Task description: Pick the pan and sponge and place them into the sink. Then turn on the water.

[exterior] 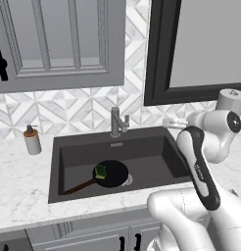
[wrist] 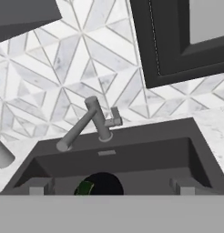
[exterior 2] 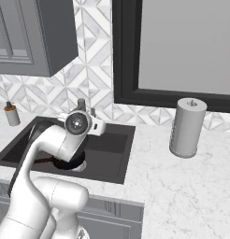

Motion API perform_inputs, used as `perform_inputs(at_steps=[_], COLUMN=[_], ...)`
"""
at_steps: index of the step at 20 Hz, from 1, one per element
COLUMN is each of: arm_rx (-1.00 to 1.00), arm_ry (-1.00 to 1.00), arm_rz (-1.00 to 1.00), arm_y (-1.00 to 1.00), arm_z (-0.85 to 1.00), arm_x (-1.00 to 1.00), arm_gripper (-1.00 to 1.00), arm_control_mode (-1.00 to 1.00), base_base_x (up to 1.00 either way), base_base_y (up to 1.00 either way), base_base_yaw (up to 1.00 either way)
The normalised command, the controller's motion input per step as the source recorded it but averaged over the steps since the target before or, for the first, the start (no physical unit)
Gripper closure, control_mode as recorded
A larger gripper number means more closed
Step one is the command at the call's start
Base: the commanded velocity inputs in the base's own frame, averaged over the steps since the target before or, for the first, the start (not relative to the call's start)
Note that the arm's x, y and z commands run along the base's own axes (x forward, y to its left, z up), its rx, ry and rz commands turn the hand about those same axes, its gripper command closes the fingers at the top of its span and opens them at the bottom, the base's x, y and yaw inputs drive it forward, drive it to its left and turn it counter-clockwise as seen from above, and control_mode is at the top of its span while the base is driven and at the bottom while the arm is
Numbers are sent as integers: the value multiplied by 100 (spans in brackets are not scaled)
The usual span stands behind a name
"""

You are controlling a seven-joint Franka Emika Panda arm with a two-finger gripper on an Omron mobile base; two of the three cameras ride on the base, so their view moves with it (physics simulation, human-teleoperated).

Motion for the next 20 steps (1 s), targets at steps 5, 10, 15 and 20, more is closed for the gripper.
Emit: perform_inputs(at_steps=[5,10,15,20], arm_rx=[4,1,0,0], arm_ry=[0,0,0,0], arm_rz=[0,0,0,0], arm_y=[-5,0,0,0], arm_z=[0,0,0,0], arm_x=[13,9,16,19], arm_gripper=[-100,-100,-100,-100], arm_control_mode=[-100,-100,-100,-100], base_base_x=[0,0,0,0], base_base_y=[0,0,0,0], base_base_yaw=[0,0,0,0])
